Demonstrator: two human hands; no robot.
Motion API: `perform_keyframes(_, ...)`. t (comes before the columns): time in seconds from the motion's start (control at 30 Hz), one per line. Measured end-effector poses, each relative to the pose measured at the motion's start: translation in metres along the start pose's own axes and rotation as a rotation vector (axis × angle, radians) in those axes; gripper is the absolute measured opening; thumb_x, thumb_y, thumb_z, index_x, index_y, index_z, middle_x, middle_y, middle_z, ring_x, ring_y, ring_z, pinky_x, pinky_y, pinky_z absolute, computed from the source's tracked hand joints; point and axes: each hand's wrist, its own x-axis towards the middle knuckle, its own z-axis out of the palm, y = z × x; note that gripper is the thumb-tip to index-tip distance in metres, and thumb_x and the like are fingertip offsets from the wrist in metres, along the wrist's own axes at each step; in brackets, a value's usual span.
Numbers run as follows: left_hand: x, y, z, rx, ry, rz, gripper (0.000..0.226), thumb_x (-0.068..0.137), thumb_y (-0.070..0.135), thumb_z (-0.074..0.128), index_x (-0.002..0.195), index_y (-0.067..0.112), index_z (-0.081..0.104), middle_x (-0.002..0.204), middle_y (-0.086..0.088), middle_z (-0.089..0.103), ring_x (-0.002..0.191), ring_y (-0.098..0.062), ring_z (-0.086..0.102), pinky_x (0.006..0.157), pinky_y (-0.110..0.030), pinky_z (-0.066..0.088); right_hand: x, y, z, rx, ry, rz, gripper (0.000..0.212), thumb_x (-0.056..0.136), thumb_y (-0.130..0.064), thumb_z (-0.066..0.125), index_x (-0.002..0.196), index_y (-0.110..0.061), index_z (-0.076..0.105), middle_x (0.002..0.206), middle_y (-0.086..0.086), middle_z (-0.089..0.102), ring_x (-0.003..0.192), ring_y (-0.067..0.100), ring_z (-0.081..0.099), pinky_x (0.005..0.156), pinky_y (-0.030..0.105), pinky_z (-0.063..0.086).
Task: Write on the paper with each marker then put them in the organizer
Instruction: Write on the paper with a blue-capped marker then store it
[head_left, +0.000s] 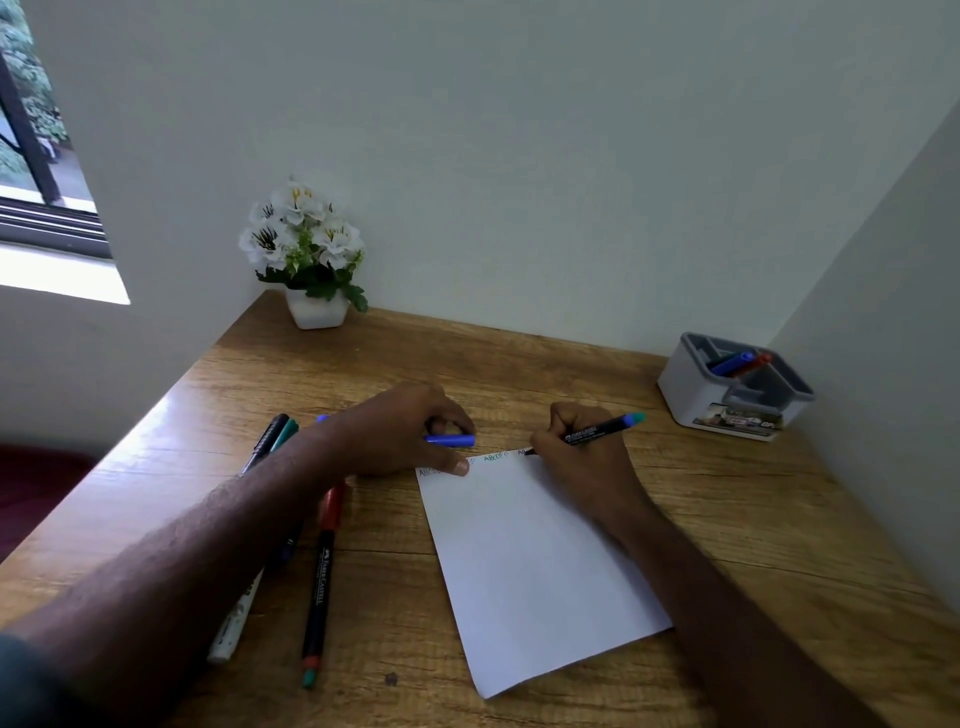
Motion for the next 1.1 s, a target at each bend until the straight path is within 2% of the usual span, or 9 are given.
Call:
perform_keyframes(0.1,0.0012,-0.0007,0.0006,0.005,0.0,0.008,0.051,0.081,0.051,0.071,0.129,0.035,0.059,0.114,0.011,0.055,0.101,-0.005,0.049,0.08,-0.022,0.044,0.0007,0.0007,-0.0011,0.026,0.057,0.018,0.041,0.077,0.004,0.062,0.052,-0.016,0.037,0.052,-0.006,0.037,0.051,0.005,0.032,0.047,0.018,0.027)
perform_keyframes(0.33,0.0015,0.0002,0.0004,-0.002,0.0,0.008,0.05,0.082,0.049,0.071,0.129,0.035,0.059,0.114,0.011,0.054,0.101,-0.005,0.049,0.077,-0.02,0.042,0.0003,0.0009,-0.001,-0.004,0.032,0.021,0.044,0.077,0.002,0.062,0.05,-0.021,0.036,0.052,-0.007,0.036,0.052,0.007,0.032,0.048,0.02,0.028)
perform_keyframes(0.53,-0.0003,0.0007,-0.0004,0.004,0.005,0.005,0.05,0.082,0.05,0.071,0.128,0.035,0.059,0.115,0.008,0.056,0.102,-0.007,0.05,0.087,-0.027,0.048,0.0014,-0.0005,-0.0001,0.006,0.064,0.036,0.043,0.077,0.003,0.062,0.051,-0.019,0.036,0.051,-0.007,0.036,0.051,0.005,0.032,0.047,0.017,0.027)
perform_keyframes(0.67,0.0005,0.0013,-0.0001,0.011,0.004,0.017,0.05,0.082,0.049,0.071,0.128,0.035,0.059,0.113,0.01,0.055,0.1,-0.005,0.049,0.081,-0.021,0.044,0.0002,-0.0001,-0.0008,0.011,0.067,0.041,0.044,0.076,0.004,0.061,0.051,-0.019,0.034,0.05,-0.01,0.033,0.049,0.004,0.029,0.046,0.015,0.025)
perform_keyframes(0.87,0.0012,-0.0002,0.0006,0.007,-0.003,0.005,0.05,0.082,0.05,0.071,0.129,0.035,0.058,0.115,0.01,0.054,0.102,-0.007,0.049,0.082,-0.022,0.044,0.0011,-0.0013,0.0002,0.002,0.071,0.034,0.036,0.076,0.002,0.062,0.054,-0.014,0.038,0.055,0.0,0.036,0.052,0.007,0.031,0.046,0.018,0.025)
perform_keyframes(1.0,0.0014,-0.0003,0.001,0.014,-0.003,0.008,0.05,0.082,0.05,0.07,0.129,0.035,0.058,0.112,0.01,0.053,0.1,-0.005,0.048,0.077,-0.02,0.041,0.0007,-0.0001,-0.0018,0.005,0.055,0.036,0.04,0.075,0.003,0.06,0.053,-0.017,0.034,0.052,-0.004,0.033,0.051,0.005,0.028,0.047,0.017,0.024)
perform_keyframes(1.1,0.0015,-0.0003,0.0002,0.012,-0.001,0.009,0.05,0.082,0.05,0.07,0.129,0.035,0.059,0.112,0.01,0.054,0.1,-0.006,0.049,0.079,-0.021,0.043,0.0022,0.0,-0.0013,0.015,0.065,0.043,0.041,0.075,0.003,0.06,0.052,-0.018,0.034,0.052,-0.006,0.033,0.051,0.005,0.028,0.047,0.019,0.024)
